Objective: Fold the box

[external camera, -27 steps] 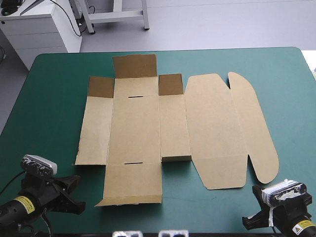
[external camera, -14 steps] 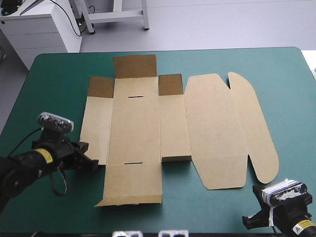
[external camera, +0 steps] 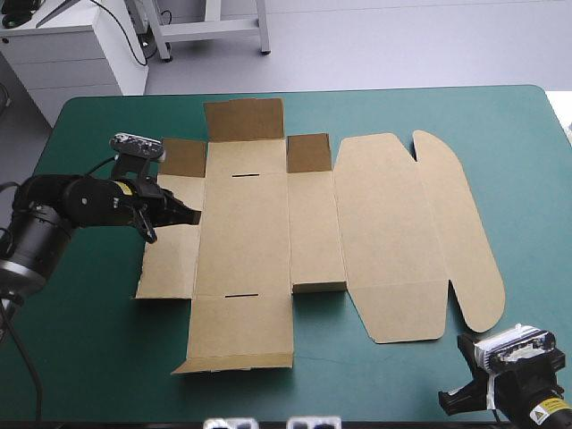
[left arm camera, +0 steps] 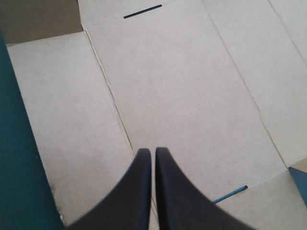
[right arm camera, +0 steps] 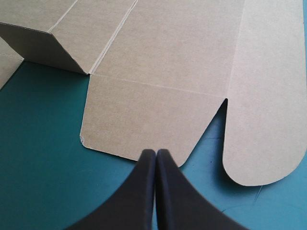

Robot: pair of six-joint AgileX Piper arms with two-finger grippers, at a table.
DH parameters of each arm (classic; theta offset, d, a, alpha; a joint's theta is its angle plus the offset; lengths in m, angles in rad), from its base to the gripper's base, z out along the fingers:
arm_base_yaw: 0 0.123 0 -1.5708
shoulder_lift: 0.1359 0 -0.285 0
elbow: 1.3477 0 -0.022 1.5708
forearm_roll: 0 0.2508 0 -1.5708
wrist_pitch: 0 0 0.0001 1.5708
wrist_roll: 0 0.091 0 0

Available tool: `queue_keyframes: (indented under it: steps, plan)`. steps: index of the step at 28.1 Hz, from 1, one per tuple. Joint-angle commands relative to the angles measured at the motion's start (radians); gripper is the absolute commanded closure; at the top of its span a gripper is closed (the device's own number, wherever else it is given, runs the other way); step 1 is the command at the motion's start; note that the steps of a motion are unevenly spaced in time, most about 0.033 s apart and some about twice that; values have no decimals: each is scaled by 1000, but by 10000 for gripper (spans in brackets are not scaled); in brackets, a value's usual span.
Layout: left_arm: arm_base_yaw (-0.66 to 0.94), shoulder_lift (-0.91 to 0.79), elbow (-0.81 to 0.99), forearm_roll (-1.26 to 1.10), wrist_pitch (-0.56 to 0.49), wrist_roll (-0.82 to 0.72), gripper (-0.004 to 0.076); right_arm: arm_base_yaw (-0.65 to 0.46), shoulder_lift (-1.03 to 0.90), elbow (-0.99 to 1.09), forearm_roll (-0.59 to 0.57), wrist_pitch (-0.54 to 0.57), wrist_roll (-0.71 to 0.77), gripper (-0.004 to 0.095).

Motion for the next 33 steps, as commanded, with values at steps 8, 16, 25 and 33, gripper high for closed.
queue_keyframes:
  steps: [8, 16, 25, 33]
  plan:
    - [503, 64, -39, -472, 264, 376, 707, 2, 14, -21, 15, -60, -6, 928]
    - [725, 63, -39, -433, 315, 407, 713, 2, 14, -21, 16, -57, -6, 928]
    - [741, 172, -39, -475, 334, 354, 659, 2, 14, -21, 16, -54, -6, 928]
    - [739, 331, 30, -576, 348, 338, 176, 2, 14, -21, 16, -62, -6, 928]
